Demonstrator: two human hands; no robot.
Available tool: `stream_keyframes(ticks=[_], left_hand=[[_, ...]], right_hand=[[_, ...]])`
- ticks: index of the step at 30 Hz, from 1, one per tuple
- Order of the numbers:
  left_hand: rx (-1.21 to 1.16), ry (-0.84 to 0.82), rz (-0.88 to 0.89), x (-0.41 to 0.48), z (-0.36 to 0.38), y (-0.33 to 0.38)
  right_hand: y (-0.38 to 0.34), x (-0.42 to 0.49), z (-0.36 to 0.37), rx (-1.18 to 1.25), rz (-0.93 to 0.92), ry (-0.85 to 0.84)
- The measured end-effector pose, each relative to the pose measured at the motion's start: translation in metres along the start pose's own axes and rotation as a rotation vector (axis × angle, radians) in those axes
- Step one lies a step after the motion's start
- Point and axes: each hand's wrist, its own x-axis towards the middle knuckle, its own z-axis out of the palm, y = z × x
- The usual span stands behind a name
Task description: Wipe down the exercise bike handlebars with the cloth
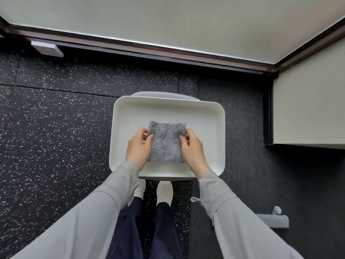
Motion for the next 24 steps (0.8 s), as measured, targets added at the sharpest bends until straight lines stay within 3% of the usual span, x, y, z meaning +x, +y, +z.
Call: stream_keyframes(ticks=[7,10,12,15,17,24], left_hand=[[0.078,0.01,0.065,0.003,-0.003,-0.001],[0.43,0.099,0.346,0.001,-0.008,-0.009],[0.693,0.086,0.527,-0.002,-0.009,-0.015],[1.025,-0.072,0.612,0.0,-0.009,-0.026],[1.147,-0.149,0.611,0.005,-0.011,-0.033],[1.241,-0.256,0.579,0.009,-0.022,-0.023]], right_hand=[[0.006,0.004,0.004,-0.091,-0.022,0.08],[0.011,-0.002,0.002,-0.29,-0.13,0.222],[0.015,-0.007,0.0,-0.475,-0.315,0.268],[0.024,-0.008,-0.002,-0.815,-0.516,0.026],[0.033,-0.003,-0.004,-0.993,-0.522,-0.148],[0.027,0.003,-0.018,-1.035,-0.456,-0.255]])
